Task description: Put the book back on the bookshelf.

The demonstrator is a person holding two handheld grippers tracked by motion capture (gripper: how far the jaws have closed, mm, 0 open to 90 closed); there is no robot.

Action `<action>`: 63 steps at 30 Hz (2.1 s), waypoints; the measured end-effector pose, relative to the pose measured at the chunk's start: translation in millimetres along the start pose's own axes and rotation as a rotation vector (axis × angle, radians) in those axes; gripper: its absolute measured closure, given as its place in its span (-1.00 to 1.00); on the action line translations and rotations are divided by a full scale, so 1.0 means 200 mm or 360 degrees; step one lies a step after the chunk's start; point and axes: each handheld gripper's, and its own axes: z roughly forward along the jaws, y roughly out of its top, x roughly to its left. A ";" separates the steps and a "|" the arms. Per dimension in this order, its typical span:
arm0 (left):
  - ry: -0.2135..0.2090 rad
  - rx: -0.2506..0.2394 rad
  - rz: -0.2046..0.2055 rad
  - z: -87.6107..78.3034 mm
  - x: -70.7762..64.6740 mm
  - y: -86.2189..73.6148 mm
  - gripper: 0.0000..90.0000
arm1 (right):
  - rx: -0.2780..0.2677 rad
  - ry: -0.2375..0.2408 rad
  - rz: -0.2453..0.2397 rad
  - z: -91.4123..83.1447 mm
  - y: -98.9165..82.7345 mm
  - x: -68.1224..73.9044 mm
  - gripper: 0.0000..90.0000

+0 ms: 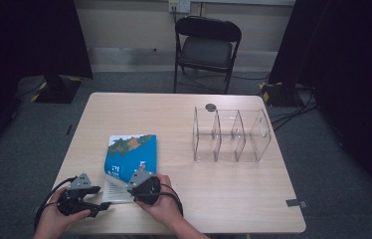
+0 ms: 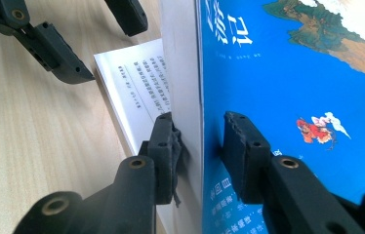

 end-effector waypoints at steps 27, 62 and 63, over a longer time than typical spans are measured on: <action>-0.0067 0.0000 0.0034 0.02 0.02 0.00 -0.49 | 0.0011 -0.0007 0.0058 -0.07 0.07 -0.06 0.61; -0.0101 0.0010 0.0053 0.04 0.00 0.01 -0.50 | 0.0066 0.0015 0.0122 -0.16 0.20 -0.16 0.64; -0.0102 0.0009 0.0041 0.05 -0.01 0.01 -0.51 | 0.0064 0.0016 0.0120 -0.16 0.21 -0.16 0.64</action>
